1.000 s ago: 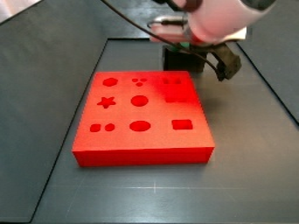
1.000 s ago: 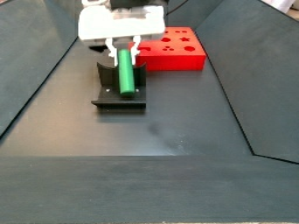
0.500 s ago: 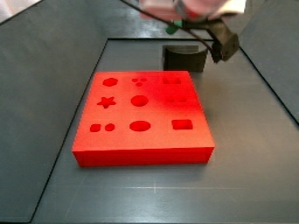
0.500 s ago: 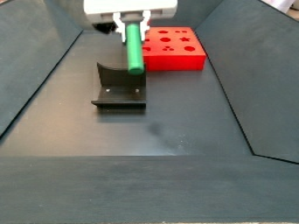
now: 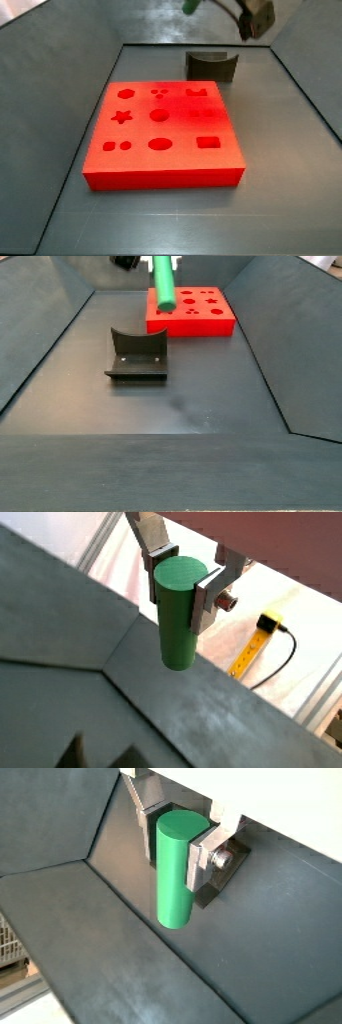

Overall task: Pick up the round object. Move up. Place the round object on the fixture. Regrasp the round object. Move to above the board. Insert the round object.
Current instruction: Move to above the board.

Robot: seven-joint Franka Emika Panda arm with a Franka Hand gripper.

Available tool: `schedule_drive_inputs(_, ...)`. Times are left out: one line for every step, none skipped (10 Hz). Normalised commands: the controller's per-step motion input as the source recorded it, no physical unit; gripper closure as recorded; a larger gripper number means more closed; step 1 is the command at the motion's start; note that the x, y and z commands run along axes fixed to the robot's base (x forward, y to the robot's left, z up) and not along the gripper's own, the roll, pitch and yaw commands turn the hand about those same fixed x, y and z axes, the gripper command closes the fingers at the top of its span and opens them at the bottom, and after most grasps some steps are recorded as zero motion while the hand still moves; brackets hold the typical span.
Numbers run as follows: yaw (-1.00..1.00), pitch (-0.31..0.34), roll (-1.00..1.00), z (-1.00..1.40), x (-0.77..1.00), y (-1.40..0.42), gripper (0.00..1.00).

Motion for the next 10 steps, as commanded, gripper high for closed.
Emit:
schedule_drive_inputs(0.06, 0.026, -0.04, 1.0, -0.2, -0.05, 1.0)
schedule_drive_inputs(0.06, 0.014, -0.04, 1.0, -0.19, -0.04, 1.0)
schedule_drive_inputs(0.05, 0.002, -0.04, 1.0, -0.18, -0.04, 1.0)
schedule_drive_inputs(0.04, -0.004, -0.05, 1.0, -0.18, -0.04, 1.0)
schedule_drive_inputs(0.03, -0.007, -0.05, 1.0, -0.17, -0.04, 1.0)
schedule_drive_inputs(0.02, -0.002, -0.04, 1.0, -0.16, -0.03, 1.0)
schedule_drive_inputs(0.01, 0.004, -0.05, 1.0, -0.15, -0.03, 1.0)
schedule_drive_inputs(0.0, 0.012, -0.05, 0.92, -0.13, -0.03, 1.0)
schedule_drive_inputs(0.0, 0.018, -0.05, 0.73, -0.1, -0.02, 1.0)
schedule_drive_inputs(0.0, 0.032, -0.05, 0.54, -0.07, -0.02, 1.0)
